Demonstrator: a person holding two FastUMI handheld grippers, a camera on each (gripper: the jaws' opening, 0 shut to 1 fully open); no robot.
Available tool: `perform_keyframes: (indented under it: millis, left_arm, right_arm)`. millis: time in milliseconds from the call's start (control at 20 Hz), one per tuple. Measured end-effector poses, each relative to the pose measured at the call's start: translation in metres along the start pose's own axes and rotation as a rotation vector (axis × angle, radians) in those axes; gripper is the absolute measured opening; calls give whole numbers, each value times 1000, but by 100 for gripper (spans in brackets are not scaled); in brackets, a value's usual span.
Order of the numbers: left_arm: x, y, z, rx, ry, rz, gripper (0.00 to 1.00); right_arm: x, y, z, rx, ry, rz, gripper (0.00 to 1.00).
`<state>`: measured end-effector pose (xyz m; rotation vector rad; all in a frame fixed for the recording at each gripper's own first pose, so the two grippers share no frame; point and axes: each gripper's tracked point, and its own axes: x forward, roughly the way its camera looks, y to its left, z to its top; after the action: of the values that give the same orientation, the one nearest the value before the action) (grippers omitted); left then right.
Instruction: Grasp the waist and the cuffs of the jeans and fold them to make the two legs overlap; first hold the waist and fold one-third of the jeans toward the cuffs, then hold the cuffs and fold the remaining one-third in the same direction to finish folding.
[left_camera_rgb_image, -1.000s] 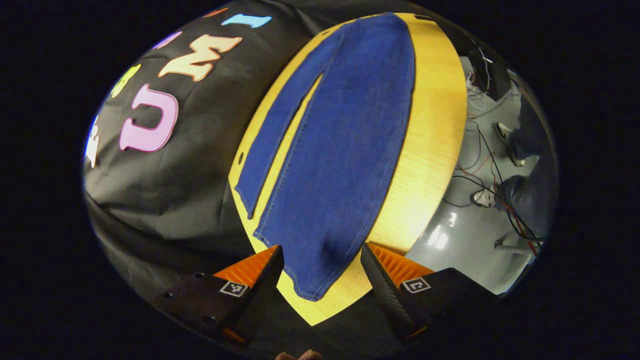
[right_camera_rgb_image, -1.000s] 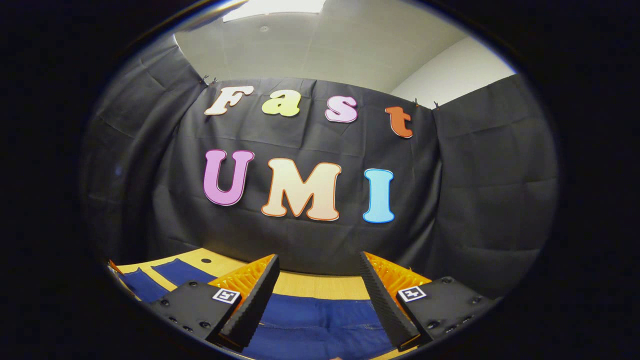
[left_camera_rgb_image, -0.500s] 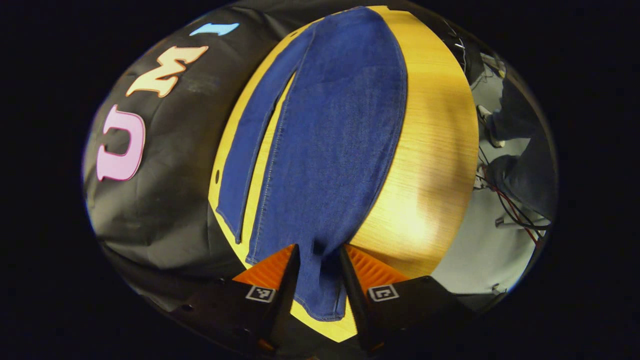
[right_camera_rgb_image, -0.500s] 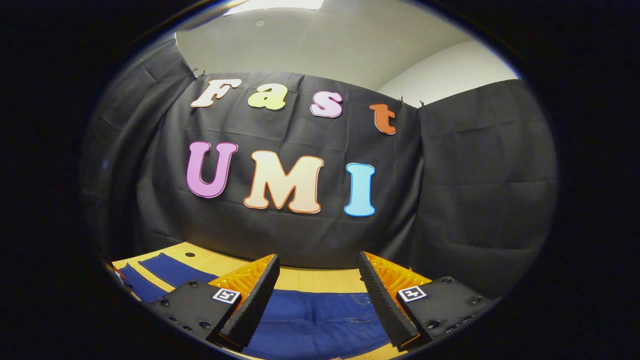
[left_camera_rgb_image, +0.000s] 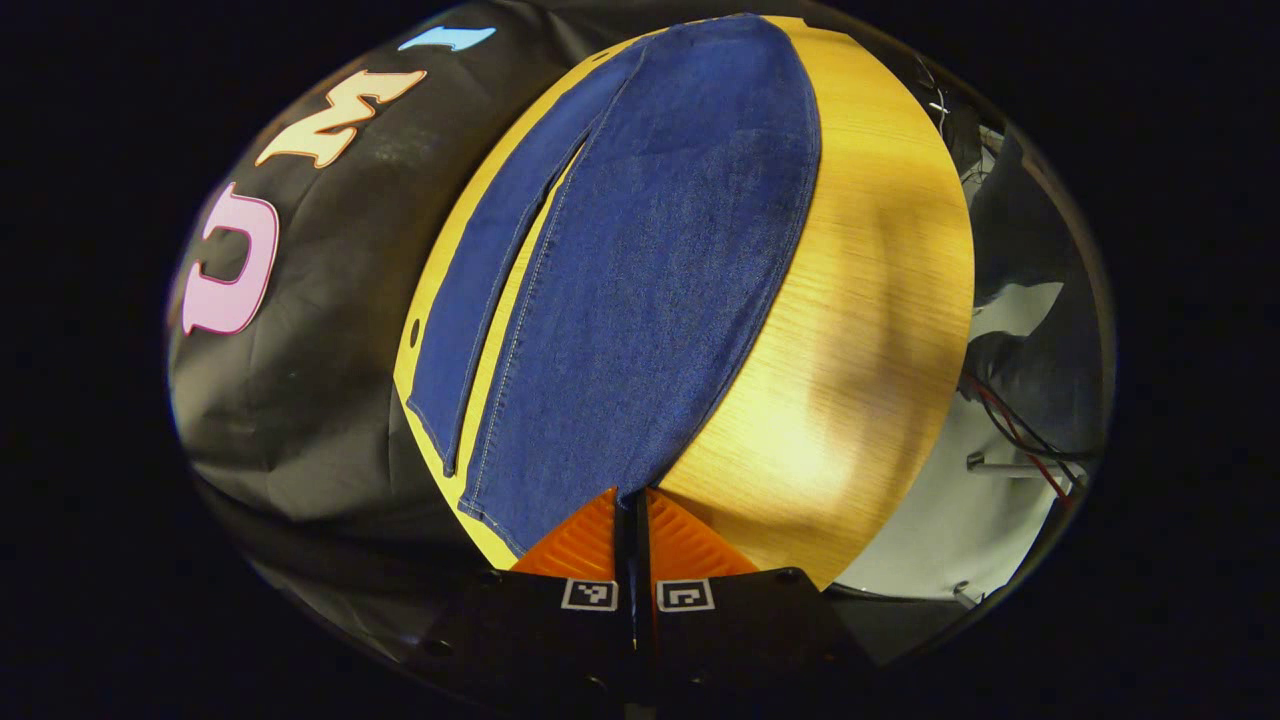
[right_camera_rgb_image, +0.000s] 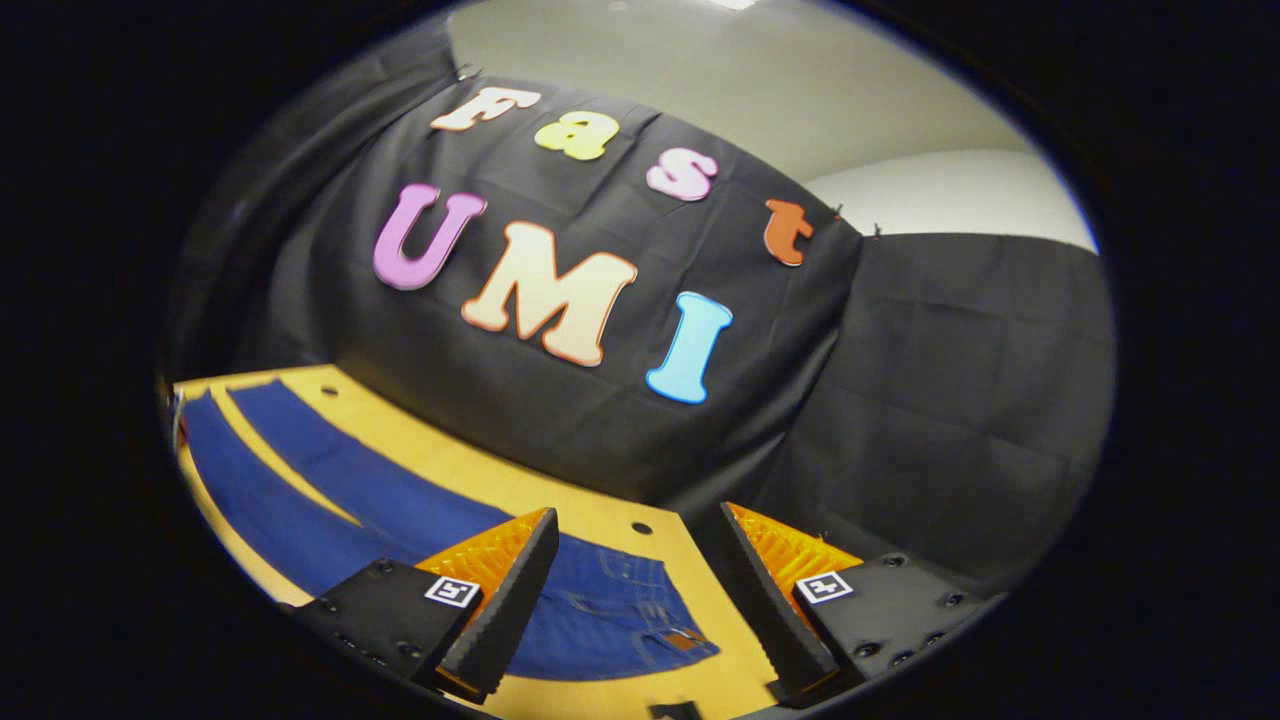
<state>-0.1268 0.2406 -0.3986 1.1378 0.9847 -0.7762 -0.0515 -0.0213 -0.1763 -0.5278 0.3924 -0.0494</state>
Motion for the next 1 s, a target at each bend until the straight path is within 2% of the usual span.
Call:
perform_keyframes:
  millis: [250,400,650,750,1000]
  left_arm:
    - [2,2,0,-3,34,9,0]
    - [3,2,-1,-14,58,9,0]
    - [5,2,-2,-44,89,-2,0]
    - [4,2,-1,-44,101,-3,0]
    - [4,3,-2,-52,127,-1,0]
  right_arm:
    - [9,-1,-106,-243,176,104,99]
    - [7,2,-157,-339,263,174,100]
    - [16,25,-219,-516,329,319,100]
    - [18,36,-239,-550,359,383,100]
    - [33,52,-280,-623,415,482,99]
